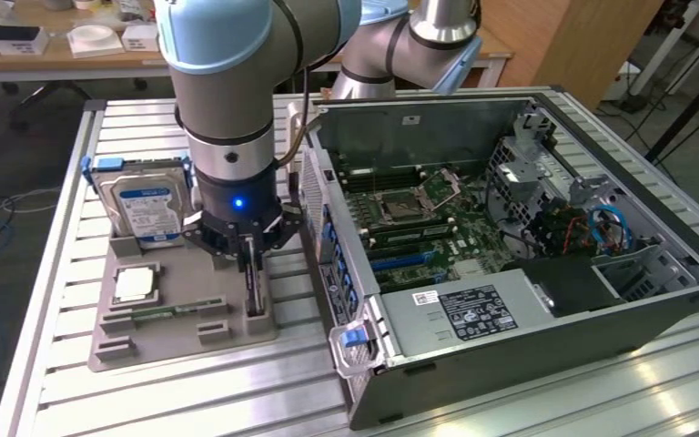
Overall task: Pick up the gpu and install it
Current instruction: 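Pick up the gpu and move the gpu toward the slot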
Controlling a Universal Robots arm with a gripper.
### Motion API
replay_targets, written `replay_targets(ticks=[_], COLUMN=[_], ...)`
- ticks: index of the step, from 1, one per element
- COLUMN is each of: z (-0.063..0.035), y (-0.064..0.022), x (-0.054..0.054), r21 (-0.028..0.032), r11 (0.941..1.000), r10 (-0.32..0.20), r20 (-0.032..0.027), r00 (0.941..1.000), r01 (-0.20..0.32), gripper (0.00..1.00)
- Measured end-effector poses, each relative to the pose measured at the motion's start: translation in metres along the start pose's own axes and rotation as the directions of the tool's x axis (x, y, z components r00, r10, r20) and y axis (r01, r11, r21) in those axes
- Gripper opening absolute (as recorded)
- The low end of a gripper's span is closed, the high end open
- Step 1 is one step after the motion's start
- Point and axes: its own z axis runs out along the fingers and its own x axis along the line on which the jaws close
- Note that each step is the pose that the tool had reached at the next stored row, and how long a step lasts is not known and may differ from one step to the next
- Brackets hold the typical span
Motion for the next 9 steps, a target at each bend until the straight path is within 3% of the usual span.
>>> replay_targets(ticks=[9], z=[0.0], y=[0.0], x=[0.0], r21=[0.0], r11=[1.0], r10=[0.0], r20=[0.0], r00=[1.0], r01=[0.0], gripper=[0.26])
